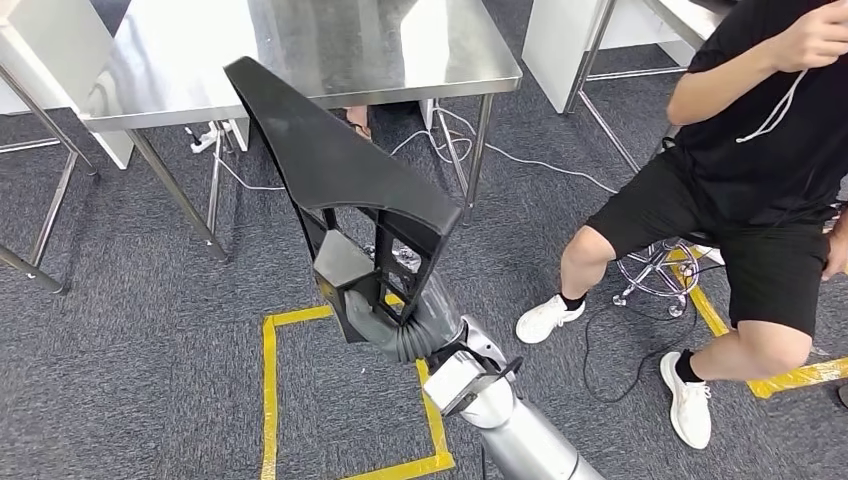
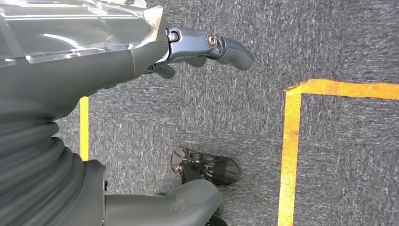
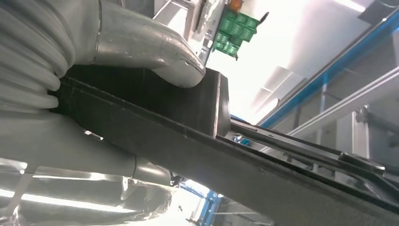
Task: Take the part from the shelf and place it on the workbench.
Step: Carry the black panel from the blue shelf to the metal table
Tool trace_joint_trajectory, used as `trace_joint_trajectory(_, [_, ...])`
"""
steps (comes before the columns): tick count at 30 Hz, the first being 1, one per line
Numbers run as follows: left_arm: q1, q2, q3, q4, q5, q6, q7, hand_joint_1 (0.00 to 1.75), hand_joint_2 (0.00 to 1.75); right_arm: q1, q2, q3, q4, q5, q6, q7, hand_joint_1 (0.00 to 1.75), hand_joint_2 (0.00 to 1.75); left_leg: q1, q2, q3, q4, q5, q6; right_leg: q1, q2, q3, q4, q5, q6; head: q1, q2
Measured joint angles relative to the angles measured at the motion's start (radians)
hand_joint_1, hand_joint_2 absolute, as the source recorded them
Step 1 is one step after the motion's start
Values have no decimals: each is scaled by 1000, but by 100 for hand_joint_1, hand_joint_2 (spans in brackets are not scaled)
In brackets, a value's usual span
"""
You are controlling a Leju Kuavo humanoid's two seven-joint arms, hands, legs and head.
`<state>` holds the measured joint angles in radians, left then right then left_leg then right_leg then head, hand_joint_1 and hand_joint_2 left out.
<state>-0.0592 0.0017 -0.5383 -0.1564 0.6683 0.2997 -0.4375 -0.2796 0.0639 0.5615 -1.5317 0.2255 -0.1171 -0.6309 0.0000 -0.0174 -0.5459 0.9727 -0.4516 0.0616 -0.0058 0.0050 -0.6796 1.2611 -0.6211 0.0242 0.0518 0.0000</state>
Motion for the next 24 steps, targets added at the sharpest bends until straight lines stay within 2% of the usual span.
trace_joint_trajectory(1, [1, -1, 0, 0, 0, 1, 1, 0, 175, 2, 0, 0, 2, 0, 0, 0, 175, 175, 0, -2, 13, 0, -10, -2, 0, 0, -3, -38, 17, 7, 0, 0])
trace_joint_trajectory(4, [1, -2, 0, 0, 0, 3, 3, 0, 175, 4, -1, 0, 4, 3, 0, -4, 175, 175, -2, -6, 49, 3, -42, -11, -2, -3, 30, -216, 155, 40, 1, 0])
trace_joint_trajectory(5, [1, -1, 0, 1, 0, 3, 3, 0, 175, 4, -1, 0, 4, 3, 0, -5, 175, 175, -3, -7, 54, 4, -48, -13, -3, -4, 36, -246, 185, 44, 1, 0])
trace_joint_trajectory(6, [0, -1, 0, 1, 0, 3, 4, 0, 175, 4, -1, 0, 4, 3, 0, -5, 175, 175, -4, -7, 56, 6, -51, -14, -2, -5, 37, -254, 197, 45, 1, 0])
trace_joint_trajectory(8, [0, -1, 0, 1, 0, 3, 4, 0, 175, 5, -1, 0, 4, 3, 0, -5, 175, 175, -5, -7, 58, 7, -52, -14, -3, -5, 36, -255, 196, 44, 1, 0])
trace_joint_trajectory(9, [0, -1, 0, 1, 0, 3, 4, 0, 175, 5, -1, 1, 5, 3, 0, -6, 175, 175, -6, -7, 58, 6, -59, -18, -3, -6, 42, -256, 197, 32, 0, 0])
trace_joint_trajectory(10, [0, 0, 0, 1, 1, 3, 5, 0, 175, 5, 0, 1, 5, 4, 0, -7, 175, 175, -5, -6, 57, 15, -64, -23, -6, -6, 51, -257, 197, 15, -1, 0])
trace_joint_trajectory(12, [-2, 2, 0, 1, 2, 4, 6, 0, 175, 5, 3, 1, 5, 4, 1, -9, 175, 175, 2, 3, -22, 150, -109, -46, -11, -5, 82, -260, 186, -29, -3, 0])
trace_joint_trajectory(13, [-2, 3, 0, 0, 2, 4, 6, 0, 175, 6, 4, 2, 6, 4, 1, -9, 175, 175, 7, 8, -73, 229, -136, -56, -14, -4, 94, -261, 177, -40, -3, 0])
trace_joint_trajectory(14, [-1, 2, 0, 0, 2, 4, 6, 0, 175, 8, 4, 2, 6, 5, 2, -9, 175, 175, 13, 12, -124, 294, -163, -65, -14, -3, 105, -261, 166, -44, -3, 0])
trace_joint_trajectory(15, [1, 3, 0, 0, 2, 4, 6, 0, 175, 9, 4, 2, 7, 4, 2, -9, 175, 175, 15, 13, -141, 293, -167, -67, -14, -2, 114, -261, 158, -43, -3, 0])
trace_joint_trajectory(16, [2, 4, 0, 1, 2, 4, 7, 0, 175, 11, 4, 2, 7, 4, 2, -9, 175, 175, 18, 14, -143, 260, -147, -68, -15, -2, 125, -261, 149, -41, -3, 0])
trace_joint_trajectory(18, [3, 5, 0, 1, 2, 3, 7, 0, 175, 12, 4, 3, 7, 4, 2, -9, 175, 175, 20, 17, -110, 139, -53, -65, -15, -1, 149, -262, 131, -34, -3, 0])
trace_joint_trajectory(19, [4, 5, 0, 1, 2, 3, 7, 0, 175, 11, 4, 3, 8, 4, 2, -9, 175, 175, 17, 21, -94, 89, -25, -60, -14, -1, 158, -264, 123, -28, -3, 0])
trace_joint_trajectory(20, [3, 6, 0, 1, 2, 3, 7, 0, 175, 11, 4, 3, 8, 4, 2, -9, 175, 175, 14, 23, -83, 60, -11, -55, -13, 0, 166, -266, 114, -21, -3, 0])
trace_joint_trajectory(22, [3, 6, 0, 1, 2, 2, 8, 0, 175, 10, 4, 4, 8, 4, 2, -9, 175, 175, 7, 24, -75, 47, -29, -40, -8, 0, 181, -260, 110, -3, -4, 0])
trace_joint_trajectory(24, [4, 5, -1, 0, 2, 2, 9, 0, 175, 9, 4, 4, 8, 4, 2, -9, 175, 175, 8, 19, -51, 38, -16, -21, -4, -1, 188, -240, 103, 9, -3, 0])
